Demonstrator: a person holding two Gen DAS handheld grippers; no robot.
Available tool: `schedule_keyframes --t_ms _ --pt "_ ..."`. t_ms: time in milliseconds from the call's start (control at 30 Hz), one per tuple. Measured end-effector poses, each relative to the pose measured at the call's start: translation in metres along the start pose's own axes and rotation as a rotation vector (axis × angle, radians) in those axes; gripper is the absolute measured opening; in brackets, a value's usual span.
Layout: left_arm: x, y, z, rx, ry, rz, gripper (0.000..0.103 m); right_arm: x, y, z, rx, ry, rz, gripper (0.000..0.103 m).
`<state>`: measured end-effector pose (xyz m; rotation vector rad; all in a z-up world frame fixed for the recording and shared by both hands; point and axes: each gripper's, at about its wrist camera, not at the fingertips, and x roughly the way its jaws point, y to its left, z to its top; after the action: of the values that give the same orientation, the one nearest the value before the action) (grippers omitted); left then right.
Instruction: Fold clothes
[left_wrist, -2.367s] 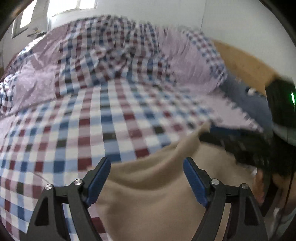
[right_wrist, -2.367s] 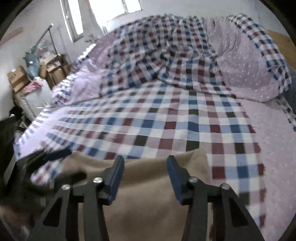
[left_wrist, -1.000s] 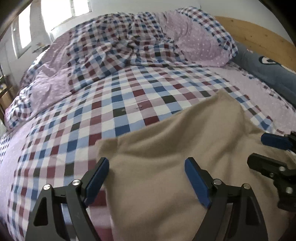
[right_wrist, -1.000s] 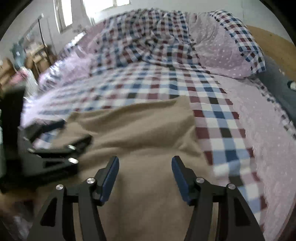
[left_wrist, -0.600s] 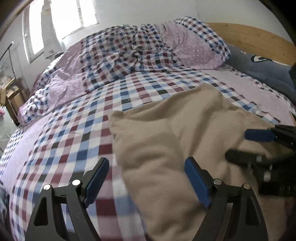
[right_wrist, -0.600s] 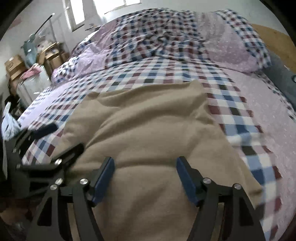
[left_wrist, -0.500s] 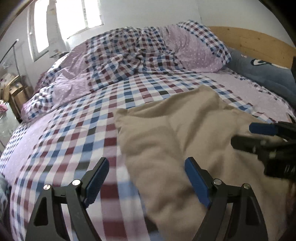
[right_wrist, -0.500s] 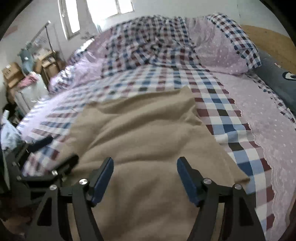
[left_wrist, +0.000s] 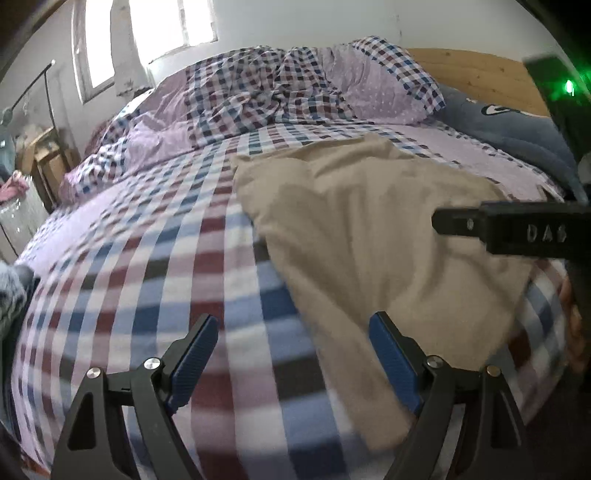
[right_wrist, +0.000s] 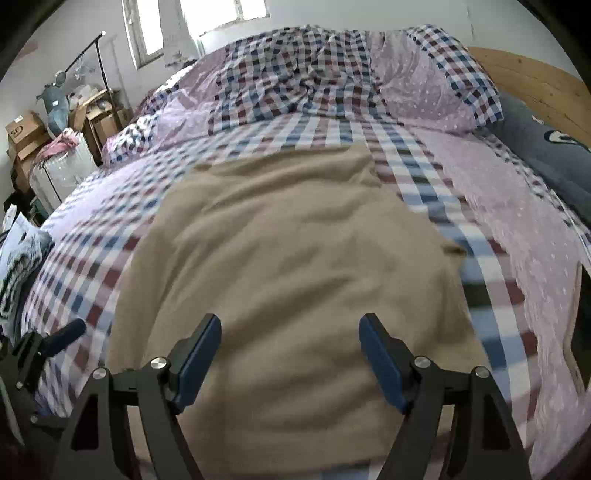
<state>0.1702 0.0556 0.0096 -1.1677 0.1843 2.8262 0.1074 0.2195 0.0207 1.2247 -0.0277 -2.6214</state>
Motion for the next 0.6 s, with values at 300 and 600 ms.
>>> schedule_keyframes --t_ms 300,600 --pt "-0.019 0.018 -0.025 -0.146 0.135 -0.158 0.087 -0.032 0.006 -0.040 -0.022 0.040 -0.028 0.081" --pt "-0.015 0.044 -0.036 -0.457 0.218 -0.672 0.087 -0.095 0.012 -0.066 0.005 -0.118 -0.079 0.081"
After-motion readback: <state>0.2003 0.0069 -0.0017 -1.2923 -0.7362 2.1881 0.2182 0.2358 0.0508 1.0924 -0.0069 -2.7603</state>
